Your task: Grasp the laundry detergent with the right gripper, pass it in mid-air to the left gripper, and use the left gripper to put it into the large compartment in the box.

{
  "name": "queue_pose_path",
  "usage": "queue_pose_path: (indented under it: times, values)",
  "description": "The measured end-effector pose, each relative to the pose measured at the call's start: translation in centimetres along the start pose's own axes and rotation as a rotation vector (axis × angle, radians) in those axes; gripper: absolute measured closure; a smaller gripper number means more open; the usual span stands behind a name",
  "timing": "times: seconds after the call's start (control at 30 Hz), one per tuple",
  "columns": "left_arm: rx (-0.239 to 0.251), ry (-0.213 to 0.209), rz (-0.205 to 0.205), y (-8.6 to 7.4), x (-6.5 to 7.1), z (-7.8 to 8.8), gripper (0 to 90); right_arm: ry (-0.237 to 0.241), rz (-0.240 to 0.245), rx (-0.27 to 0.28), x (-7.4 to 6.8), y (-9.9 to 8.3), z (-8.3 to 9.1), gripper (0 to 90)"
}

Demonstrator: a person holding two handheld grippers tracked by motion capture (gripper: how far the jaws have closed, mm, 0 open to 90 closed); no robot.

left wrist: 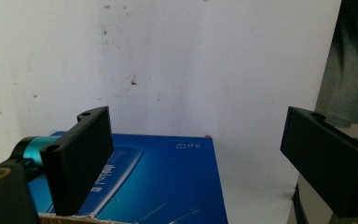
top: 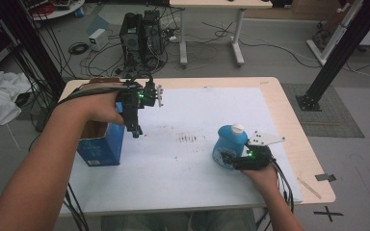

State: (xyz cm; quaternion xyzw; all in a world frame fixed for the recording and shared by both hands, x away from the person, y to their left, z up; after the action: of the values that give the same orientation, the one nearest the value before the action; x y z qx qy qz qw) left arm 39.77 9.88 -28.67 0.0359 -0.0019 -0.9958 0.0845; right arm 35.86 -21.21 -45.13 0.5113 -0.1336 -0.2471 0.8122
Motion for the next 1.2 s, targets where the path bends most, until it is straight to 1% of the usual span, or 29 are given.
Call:
queue_pose_path:
  times: [0.03,0.07,0.1,0.13,0.2,0.23,0.27,0.3,0.33,0.4,0.43,0.47,0.5,0.6,0.67,0.7,0.73,0.77,0.8,0.83,0.87,0.97,1.03,1.07,1.1,1.13,1.17,1.2]
  values:
    - [0.002,-0.003,0.001,0.00,0.01,-0.03,9.2,0.000,0.016,0.012,0.09,0.09,-0.04,27.2]
    - [0.005,-0.001,0.001,0.00,-0.02,-0.07,9.2,0.004,0.014,0.008,0.00,0.04,-0.02,30.1]
    - [0.002,-0.001,0.000,-0.01,-0.04,-0.06,9.2,0.004,0.014,0.008,0.00,0.04,-0.02,30.1]
    - [0.002,-0.001,0.002,-0.01,-0.05,-0.08,9.2,0.006,0.001,0.012,-0.10,0.09,-0.04,30.9]
    - [0.001,-0.001,0.001,0.00,-0.05,-0.07,9.2,0.009,0.001,0.010,-0.14,0.09,-0.02,31.2]
    - [0.002,-0.001,0.000,0.01,-0.06,-0.05,9.2,0.001,0.030,0.028,0.07,0.18,-0.13,32.1]
    - [-0.002,-0.005,0.002,0.04,-0.03,0.01,9.2,0.008,0.024,0.023,-0.04,0.16,-0.11,32.2]
    - [0.000,-0.006,0.001,0.05,-0.01,-0.01,9.2,0.011,0.010,0.033,-0.19,0.23,-0.16,32.6]
    - [0.000,-0.007,0.000,0.04,0.00,0.00,9.2,0.009,0.019,0.022,-0.16,0.18,-0.13,32.9]
    - [0.003,-0.002,-0.001,0.01,-0.02,-0.06,9.2,0.014,0.006,0.028,-0.29,0.25,-0.14,33.5]
    - [0.005,0.000,0.000,0.00,-0.04,-0.07,9.2,0.015,0.009,0.018,-0.28,0.19,-0.04,34.9]
    - [0.001,-0.007,0.000,-0.01,-0.02,-0.07,9.2,0.015,0.009,0.018,-0.28,0.19,-0.04,34.9]
    - [0.002,0.001,0.000,-0.02,-0.03,-0.07,9.2,0.014,0.002,0.022,-0.28,0.24,-0.01,35.7]
    - [-0.001,-0.002,-0.001,-0.03,-0.02,-0.12,9.2,0.014,0.010,0.018,-0.27,0.20,-0.02,36.6]
    - [-0.002,-0.004,-0.001,0.00,-0.01,-0.14,9.2,0.010,0.000,0.023,-0.28,0.25,-0.01,37.9]
    - [-0.002,-0.009,0.000,0.01,0.03,-0.16,9.2,0.009,0.004,0.024,-0.23,0.25,0.00,38.2]
    - [-0.001,-0.007,-0.001,0.03,0.02,-0.17,9.2,0.004,0.018,0.037,-0.08,0.32,-0.10,38.8]
    - [-0.002,-0.006,-0.003,0.04,0.01,-0.16,9.2,0.005,0.003,0.032,-0.20,0.27,-0.08,39.2]
    - [-0.005,-0.008,0.000,0.07,0.02,-0.13,9.2,0.000,0.021,0.035,-0.03,0.30,-0.09,40.2]
    - [-0.004,-0.009,0.001,0.09,0.03,-0.14,9.2,0.001,0.022,0.031,-0.05,0.27,-0.10,40.4]
    - [-0.002,-0.006,-0.003,0.10,0.03,-0.19,9.2,-0.001,0.005,0.032,-0.21,0.26,-0.13,40.8]
    - [-0.002,-0.006,-0.004,0.19,0.01,-0.20,9.2,-0.002,0.019,0.024,-0.19,0.25,-0.02,42.1]
    - [-0.003,-0.007,-0.004,0.25,0.05,-0.25,9.2,-0.014,0.029,0.031,-0.23,0.32,-0.09,43.0]
    - [-0.002,-0.007,-0.005,0.30,0.04,-0.25,9.2,-0.018,0.046,0.025,-0.17,0.27,-0.07,43.2]
    - [-0.003,-0.006,-0.006,0.33,0.06,-0.22,9.2,-0.019,0.038,0.030,-0.26,0.32,-0.10,43.6]
    - [-0.001,-0.005,-0.007,0.36,0.09,-0.25,9.2,-0.015,0.046,0.021,-0.26,0.30,-0.01,44.0]
    - [-0.001,-0.003,-0.008,0.39,0.10,-0.24,9.2,-0.015,0.046,0.021,-0.26,0.30,-0.01,44.0]
    - [-0.001,-0.002,-0.008,0.41,0.11,-0.24,9.2,-0.017,0.058,0.024,-0.18,0.36,-0.04,44.2]
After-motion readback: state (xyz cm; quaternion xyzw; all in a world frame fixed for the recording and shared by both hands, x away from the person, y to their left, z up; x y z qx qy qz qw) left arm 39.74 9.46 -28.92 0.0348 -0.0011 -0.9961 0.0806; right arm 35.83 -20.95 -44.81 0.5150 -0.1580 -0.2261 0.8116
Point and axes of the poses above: each handheld gripper's, and its own axes: z roughly backward along the jaws, y roughly out of its top, x roughly to its right, the point moved 6 cm from there along -z, roughly forward along the jaws, and after that the axes turned 6 degrees about z, right-handed, at the moved point
